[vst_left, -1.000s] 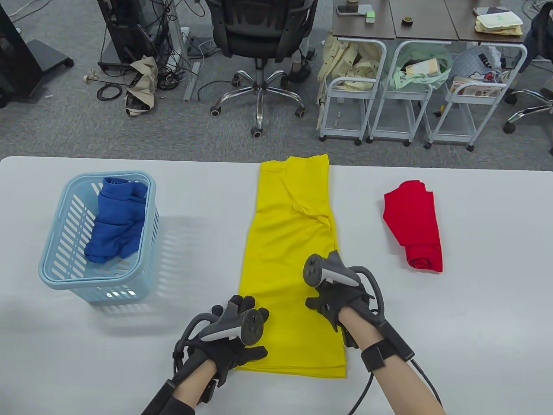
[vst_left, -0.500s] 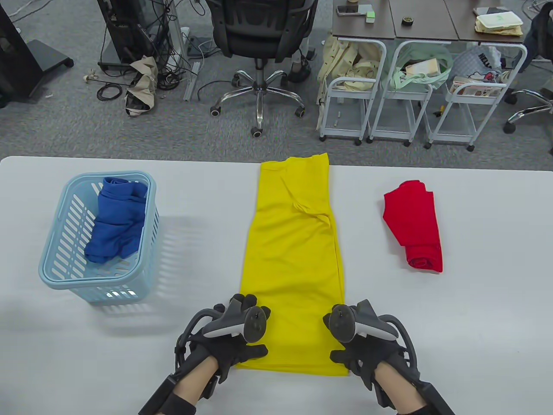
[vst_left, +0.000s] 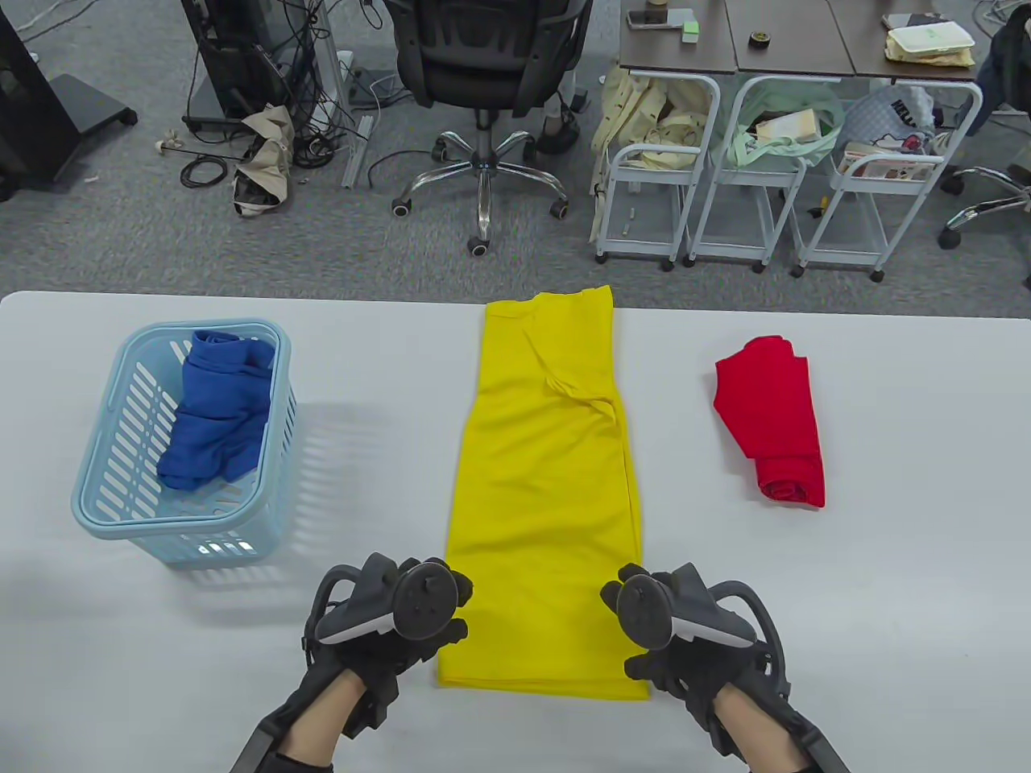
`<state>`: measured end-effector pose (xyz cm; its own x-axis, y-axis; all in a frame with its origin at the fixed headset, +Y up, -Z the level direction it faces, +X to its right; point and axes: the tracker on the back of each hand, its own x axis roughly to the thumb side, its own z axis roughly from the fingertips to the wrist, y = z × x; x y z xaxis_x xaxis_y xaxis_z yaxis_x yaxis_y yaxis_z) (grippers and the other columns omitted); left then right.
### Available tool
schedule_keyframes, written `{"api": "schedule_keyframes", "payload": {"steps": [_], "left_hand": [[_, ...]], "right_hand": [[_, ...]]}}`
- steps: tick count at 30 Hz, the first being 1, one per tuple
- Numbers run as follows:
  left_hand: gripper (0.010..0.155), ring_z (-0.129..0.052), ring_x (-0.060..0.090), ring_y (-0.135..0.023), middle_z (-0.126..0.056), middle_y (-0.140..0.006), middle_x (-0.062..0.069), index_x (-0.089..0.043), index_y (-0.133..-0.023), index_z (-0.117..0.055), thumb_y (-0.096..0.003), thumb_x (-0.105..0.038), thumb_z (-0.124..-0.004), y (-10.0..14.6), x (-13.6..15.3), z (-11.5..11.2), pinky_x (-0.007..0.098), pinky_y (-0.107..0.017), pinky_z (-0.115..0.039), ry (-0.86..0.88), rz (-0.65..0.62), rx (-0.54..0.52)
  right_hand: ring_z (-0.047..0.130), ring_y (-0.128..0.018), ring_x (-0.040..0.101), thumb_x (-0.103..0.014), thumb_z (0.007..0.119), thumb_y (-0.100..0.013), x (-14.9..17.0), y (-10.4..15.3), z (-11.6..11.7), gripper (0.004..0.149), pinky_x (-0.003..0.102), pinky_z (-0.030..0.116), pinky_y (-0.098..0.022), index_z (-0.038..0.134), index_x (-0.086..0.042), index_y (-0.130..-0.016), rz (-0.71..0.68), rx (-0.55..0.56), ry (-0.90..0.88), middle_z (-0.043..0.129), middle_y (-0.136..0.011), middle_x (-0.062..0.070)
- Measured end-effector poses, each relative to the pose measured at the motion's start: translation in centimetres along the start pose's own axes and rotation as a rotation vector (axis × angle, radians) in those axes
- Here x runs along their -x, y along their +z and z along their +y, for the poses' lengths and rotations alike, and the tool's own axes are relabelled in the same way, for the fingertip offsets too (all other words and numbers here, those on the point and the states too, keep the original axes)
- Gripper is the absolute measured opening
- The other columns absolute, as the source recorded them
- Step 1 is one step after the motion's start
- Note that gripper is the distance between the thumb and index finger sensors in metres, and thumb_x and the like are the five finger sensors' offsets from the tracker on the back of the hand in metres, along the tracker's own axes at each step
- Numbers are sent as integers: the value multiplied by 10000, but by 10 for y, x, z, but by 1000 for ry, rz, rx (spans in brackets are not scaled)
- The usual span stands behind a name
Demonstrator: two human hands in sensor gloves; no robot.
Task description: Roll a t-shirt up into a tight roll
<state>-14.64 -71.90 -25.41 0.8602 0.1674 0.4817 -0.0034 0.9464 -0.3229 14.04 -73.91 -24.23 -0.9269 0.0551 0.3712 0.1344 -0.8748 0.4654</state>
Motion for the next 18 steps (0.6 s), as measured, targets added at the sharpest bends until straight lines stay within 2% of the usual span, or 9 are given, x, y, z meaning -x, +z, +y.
{"api": "schedule_keyframes", "payload": {"steps": [4, 6, 9, 13, 18], "left_hand": [[532, -892, 249, -817, -839, -964, 19, -294, -964, -723, -485, -503, -826, -8, -9, -14, 473, -670, -757, -45, -19, 99], [575, -887, 258, -833, -829, -986, 25, -289, -985, -713, -476, -527, -829, -12, -14, -20, 477, -675, -753, -38, -50, 167], [613, -888, 259, -845, -830, -1005, 20, -289, -1001, -716, -463, -557, -837, -17, -19, -32, 478, -681, -752, -89, -60, 256], [679, -865, 260, -868, -803, -1023, 23, -290, -1032, -690, -442, -576, -863, -17, -27, -33, 502, -704, -723, -175, -65, 274], [811, -797, 288, -935, -688, -1103, 50, -262, -1107, -559, -432, -575, -883, -15, -41, -39, 552, -734, -671, -319, -47, 309]], "right_hand": [[566, -993, 324, -443, 857, -459, -2, -1, 1, 762, 519, 515, -704, 442, -271, -1075, -26, 12, 4, 351, -1148, 96], [673, -940, 292, -444, 881, -443, -4, 1, -1, 712, 500, 579, -679, 537, -273, -1042, -52, 21, 7, 504, -1117, 50], [749, -887, 284, -451, 910, -419, -6, -2, 3, 669, 493, 624, -655, 633, -267, -1000, -67, -2, 12, 609, -1077, 40], [716, -888, 291, -469, 933, -394, -9, -5, 9, 738, 506, 596, -668, 600, -259, -1019, -63, -43, 31, 546, -1089, 56], [683, -916, 303, -434, 948, -399, -15, -5, 12, 748, 527, 569, -680, 562, -304, -1026, -35, -36, 108, 518, -1103, 42]]}}
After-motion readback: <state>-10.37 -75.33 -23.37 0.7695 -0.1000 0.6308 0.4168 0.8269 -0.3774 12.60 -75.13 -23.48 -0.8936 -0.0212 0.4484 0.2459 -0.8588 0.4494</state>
